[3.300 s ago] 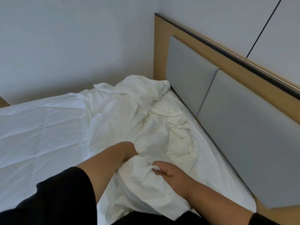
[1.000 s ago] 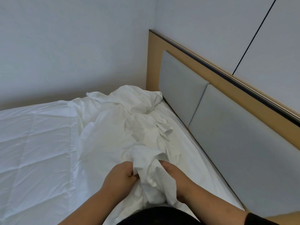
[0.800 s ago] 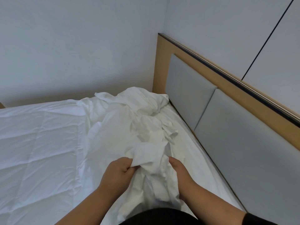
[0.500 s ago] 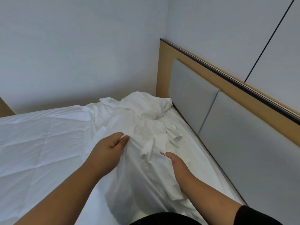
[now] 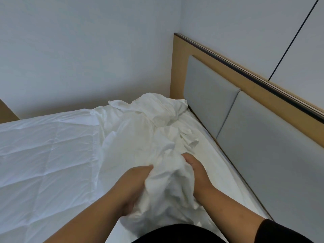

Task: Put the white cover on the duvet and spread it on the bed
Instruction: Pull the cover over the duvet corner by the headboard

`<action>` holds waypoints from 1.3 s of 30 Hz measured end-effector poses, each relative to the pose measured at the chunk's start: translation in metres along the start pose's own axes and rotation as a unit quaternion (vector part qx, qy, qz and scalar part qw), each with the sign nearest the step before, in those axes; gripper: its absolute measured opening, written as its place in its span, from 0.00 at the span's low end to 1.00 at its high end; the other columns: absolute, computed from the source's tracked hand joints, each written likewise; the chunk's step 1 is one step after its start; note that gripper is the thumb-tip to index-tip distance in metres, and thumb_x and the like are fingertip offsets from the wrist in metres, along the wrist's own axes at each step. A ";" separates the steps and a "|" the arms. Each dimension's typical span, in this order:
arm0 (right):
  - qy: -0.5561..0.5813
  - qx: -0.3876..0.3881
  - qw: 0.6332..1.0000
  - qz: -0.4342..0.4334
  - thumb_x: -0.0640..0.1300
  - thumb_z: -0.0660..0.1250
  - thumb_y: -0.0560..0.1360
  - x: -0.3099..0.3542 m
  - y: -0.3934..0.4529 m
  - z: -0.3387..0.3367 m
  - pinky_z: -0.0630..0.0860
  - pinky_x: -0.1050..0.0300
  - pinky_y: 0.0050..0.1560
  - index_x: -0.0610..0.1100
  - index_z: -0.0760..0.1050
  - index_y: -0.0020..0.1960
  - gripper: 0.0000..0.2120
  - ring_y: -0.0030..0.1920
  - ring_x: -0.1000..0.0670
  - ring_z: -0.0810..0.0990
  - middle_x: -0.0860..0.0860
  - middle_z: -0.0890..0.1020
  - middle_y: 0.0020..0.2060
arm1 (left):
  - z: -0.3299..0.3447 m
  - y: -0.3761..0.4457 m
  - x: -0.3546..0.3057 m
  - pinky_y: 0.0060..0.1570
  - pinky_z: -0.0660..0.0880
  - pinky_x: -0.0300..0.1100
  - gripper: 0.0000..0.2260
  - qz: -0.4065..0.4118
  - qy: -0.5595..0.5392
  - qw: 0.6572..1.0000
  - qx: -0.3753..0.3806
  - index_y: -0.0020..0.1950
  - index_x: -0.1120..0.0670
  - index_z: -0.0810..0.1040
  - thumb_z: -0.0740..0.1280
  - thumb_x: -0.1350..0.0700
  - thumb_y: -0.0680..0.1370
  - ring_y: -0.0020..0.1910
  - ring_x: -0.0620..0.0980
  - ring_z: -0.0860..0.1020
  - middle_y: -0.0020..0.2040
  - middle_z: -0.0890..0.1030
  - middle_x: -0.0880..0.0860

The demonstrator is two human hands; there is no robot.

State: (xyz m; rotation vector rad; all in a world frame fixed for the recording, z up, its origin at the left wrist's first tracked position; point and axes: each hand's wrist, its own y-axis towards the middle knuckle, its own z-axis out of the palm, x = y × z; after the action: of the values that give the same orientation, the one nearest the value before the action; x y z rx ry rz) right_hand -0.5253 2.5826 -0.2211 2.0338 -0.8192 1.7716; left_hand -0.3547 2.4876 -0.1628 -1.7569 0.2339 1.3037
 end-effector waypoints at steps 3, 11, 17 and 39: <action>0.014 0.037 0.999 0.011 0.38 0.63 0.78 -0.010 -0.012 -0.004 0.67 0.64 0.39 0.51 0.67 0.35 0.15 0.34 0.59 0.68 0.57 0.71 0.34 | -0.011 0.022 0.023 0.38 0.71 0.45 0.08 -0.002 0.163 0.984 -0.068 0.41 0.51 0.77 0.70 0.47 0.70 0.37 0.49 0.74 0.41 0.80 0.48; -0.025 0.115 0.992 0.044 0.42 0.61 0.84 -0.009 -0.030 -0.016 0.73 0.68 0.46 0.47 0.79 0.46 0.10 0.42 0.61 0.78 0.61 0.80 0.39 | -0.044 0.056 0.030 0.70 0.65 0.50 0.44 -0.035 0.542 0.837 -0.064 0.81 0.50 0.55 0.55 0.24 0.73 0.74 0.56 0.67 0.79 0.62 0.53; 0.011 0.128 0.989 0.079 0.41 0.64 0.82 -0.004 -0.040 -0.026 0.75 0.64 0.48 0.52 0.84 0.50 0.10 0.46 0.59 0.82 0.57 0.85 0.45 | -0.080 0.087 0.025 0.65 0.74 0.50 0.40 0.001 0.437 0.899 -0.038 0.75 0.47 0.67 0.62 0.24 0.70 0.66 0.54 0.76 0.71 0.73 0.52; 0.196 0.046 0.971 0.126 0.40 0.59 0.79 -0.013 -0.020 -0.030 0.67 0.58 0.36 0.34 0.62 0.42 0.12 0.35 0.51 0.64 0.44 0.63 0.39 | -0.105 -0.050 -0.098 0.40 0.70 0.39 0.15 0.072 0.637 0.766 -0.051 0.38 0.45 0.78 0.66 0.36 0.75 0.34 0.38 0.73 0.32 0.76 0.39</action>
State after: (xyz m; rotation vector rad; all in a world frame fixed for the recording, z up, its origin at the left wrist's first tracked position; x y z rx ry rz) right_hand -0.5382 2.6184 -0.2260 1.6000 -0.9102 2.2912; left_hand -0.2957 2.4037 -0.0497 -2.4929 1.0697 -0.0305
